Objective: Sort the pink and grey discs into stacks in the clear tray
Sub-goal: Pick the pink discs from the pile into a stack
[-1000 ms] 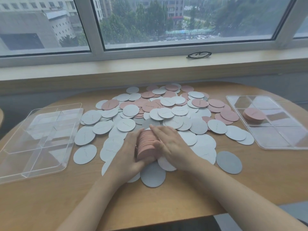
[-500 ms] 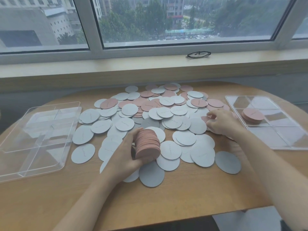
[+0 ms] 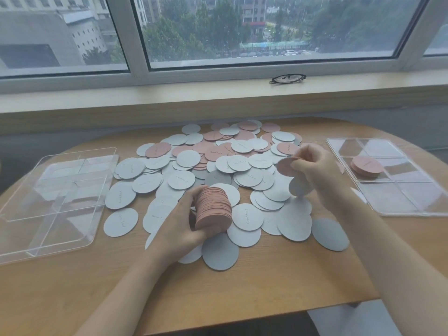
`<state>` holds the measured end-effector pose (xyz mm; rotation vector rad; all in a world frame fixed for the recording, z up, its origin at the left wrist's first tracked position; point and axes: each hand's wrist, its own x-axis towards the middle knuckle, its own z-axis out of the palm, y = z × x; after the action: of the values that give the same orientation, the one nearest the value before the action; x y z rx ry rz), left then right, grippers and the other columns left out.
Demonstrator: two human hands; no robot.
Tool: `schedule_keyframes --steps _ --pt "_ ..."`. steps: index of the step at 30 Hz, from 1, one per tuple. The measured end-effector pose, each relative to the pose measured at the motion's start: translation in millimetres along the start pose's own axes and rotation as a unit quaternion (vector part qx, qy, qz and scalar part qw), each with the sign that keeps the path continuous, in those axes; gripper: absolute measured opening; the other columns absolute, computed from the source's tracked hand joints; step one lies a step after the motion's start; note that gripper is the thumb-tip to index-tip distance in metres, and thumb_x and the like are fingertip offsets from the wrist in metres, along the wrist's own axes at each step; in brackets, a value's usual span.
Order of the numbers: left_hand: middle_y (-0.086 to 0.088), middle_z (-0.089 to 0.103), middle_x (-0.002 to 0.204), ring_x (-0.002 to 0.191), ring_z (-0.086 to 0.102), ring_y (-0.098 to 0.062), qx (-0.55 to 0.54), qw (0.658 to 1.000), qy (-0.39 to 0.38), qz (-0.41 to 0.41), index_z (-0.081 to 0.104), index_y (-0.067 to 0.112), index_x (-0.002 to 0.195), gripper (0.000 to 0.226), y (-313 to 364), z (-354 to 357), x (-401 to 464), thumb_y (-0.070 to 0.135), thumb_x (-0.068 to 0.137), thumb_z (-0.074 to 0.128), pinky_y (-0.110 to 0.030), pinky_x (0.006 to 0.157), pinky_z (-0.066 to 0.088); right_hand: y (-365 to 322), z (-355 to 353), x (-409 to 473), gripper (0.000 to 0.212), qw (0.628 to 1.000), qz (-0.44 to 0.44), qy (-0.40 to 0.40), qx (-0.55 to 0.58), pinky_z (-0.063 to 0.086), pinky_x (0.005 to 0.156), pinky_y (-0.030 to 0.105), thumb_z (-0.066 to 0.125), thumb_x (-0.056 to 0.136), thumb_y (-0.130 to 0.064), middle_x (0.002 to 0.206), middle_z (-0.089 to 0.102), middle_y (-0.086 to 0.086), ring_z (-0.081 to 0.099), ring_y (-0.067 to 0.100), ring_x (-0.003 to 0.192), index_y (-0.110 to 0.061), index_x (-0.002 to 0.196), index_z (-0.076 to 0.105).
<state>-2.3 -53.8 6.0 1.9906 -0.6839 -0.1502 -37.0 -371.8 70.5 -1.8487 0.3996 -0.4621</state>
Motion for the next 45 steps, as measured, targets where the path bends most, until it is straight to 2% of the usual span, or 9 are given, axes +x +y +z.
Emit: schedule_keyframes --steps 7,12,19,22,24,28,38,41,45 --pt "0.021 0.061 0.12 0.097 0.065 -0.014 -0.01 1.0 0.0 0.006 0.042 0.046 0.139 0.087 1.5 -0.7 0.4 0.049 0.063 0.084 -0.039 0.088 0.056 -22.8 68.0 -43.1 0.018 0.989 -0.111 -0.099 -0.022 0.054 0.081 0.038 0.077 0.079 -0.029 0.086 0.071 -0.004 0.068 0.015 0.09 -0.022 0.085 0.062" --pt "0.021 0.055 0.133 0.121 0.056 -0.004 -0.021 1.0 0.0 -0.006 0.034 0.046 0.146 0.099 -0.6 0.6 0.5 0.048 0.063 0.087 -0.027 0.094 0.053 -8.8 105.5 -53.8 0.01 0.983 -0.116 -0.144 -0.011 0.054 0.083 0.047 0.063 0.091 -0.013 0.086 0.072 -0.003 0.068 0.018 0.085 -0.023 0.093 0.064" --pt "0.023 0.035 0.155 0.127 0.051 -0.003 0.028 0.999 -0.024 -0.012 0.011 0.038 0.158 0.113 -2.6 2.4 2.1 0.065 0.068 0.074 -0.019 0.1 0.045 -2.0 115.0 -63.8 0.043 0.957 -0.141 -0.24 -0.086 0.037 0.103 0.019 0.047 0.098 -0.042 0.129 0.059 -0.009 0.051 0.0 0.12 -0.023 0.136 0.056" --pt "0.033 0.009 0.16 0.146 0.023 0.007 0.076 0.997 -0.033 0.011 -0.005 0.043 0.153 0.109 -2.0 4.0 3.2 0.073 0.073 0.063 -0.017 0.116 0.028 -0.1 117.2 -69.4 0.06 0.943 -0.154 -0.267 -0.123 0.018 0.11 0.01 0.041 0.1 -0.05 0.149 0.041 -0.01 0.031 -0.003 0.137 -0.023 0.153 0.033" --pt "0.041 -0.009 0.153 0.142 -0.001 0.021 0.125 0.991 -0.041 0.022 -0.019 0.05 0.146 0.106 1.1 4.9 2.3 0.079 0.075 0.053 -0.009 0.114 0.011 1.1 119.2 -75.2 0.066 0.942 -0.148 -0.275 -0.125 0.008 0.104 -0.001 0.035 0.099 -0.053 0.151 0.032 -0.013 0.018 -0.019 0.134 -0.023 0.157 0.021" --pt "0.049 -0.019 0.14 0.131 -0.006 0.026 0.168 0.985 -0.031 0.017 -0.026 0.052 0.142 0.105 8.2 7.5 -0.4 0.084 0.072 0.046 -0.007 0.11 0.004 4.1 124.5 -78.3 0.082 0.949 -0.163 -0.241 -0.123 0.004 0.101 -0.004 0.021 0.091 -0.073 0.152 0.03 -0.015 0.007 -0.031 0.127 -0.023 0.157 0.02" --pt "0.022 0.025 0.158 0.144 0.026 0.005 0.098 0.994 -0.021 0.042 0.014 0.033 0.158 0.098 6.3 7.3 1.1 0.065 0.081 0.065 -0.025 0.116 0.031 12.1 122.8 -80.6 0.078 0.929 -0.233 -0.215 -0.19 0.025 0.115 0.034 0.036 0.088 -0.067 0.144 0.044 -0.007 0.034 0.006 0.133 -0.024 0.152 0.029" --pt "0.013 0.051 0.141 0.118 0.058 -0.011 0.032 0.999 -0.008 0.032 0.032 0.035 0.151 0.085 3.9 5.4 1.4 0.058 0.08 0.072 -0.031 0.092 0.052 8.7 125.0 -78.9 0.074 0.926 -0.244 -0.216 -0.189 0.026 0.112 0.034 0.035 0.087 -0.069 0.135 0.051 -0.007 0.04 0.005 0.125 -0.024 0.146 0.038" --pt "0.02 0.058 0.123 0.101 0.059 -0.008 0.011 0.999 0.031 0.008 0.041 0.039 0.141 0.085 1.4 3.6 0.2 0.059 0.067 0.078 -0.019 0.079 0.048 -2.1 117.2 -48.2 0.074 0.951 -0.164 -0.232 -0.121 0.037 0.104 0.027 0.031 0.089 -0.076 0.129 0.058 -0.005 0.051 0.006 0.115 -0.023 0.136 0.054"
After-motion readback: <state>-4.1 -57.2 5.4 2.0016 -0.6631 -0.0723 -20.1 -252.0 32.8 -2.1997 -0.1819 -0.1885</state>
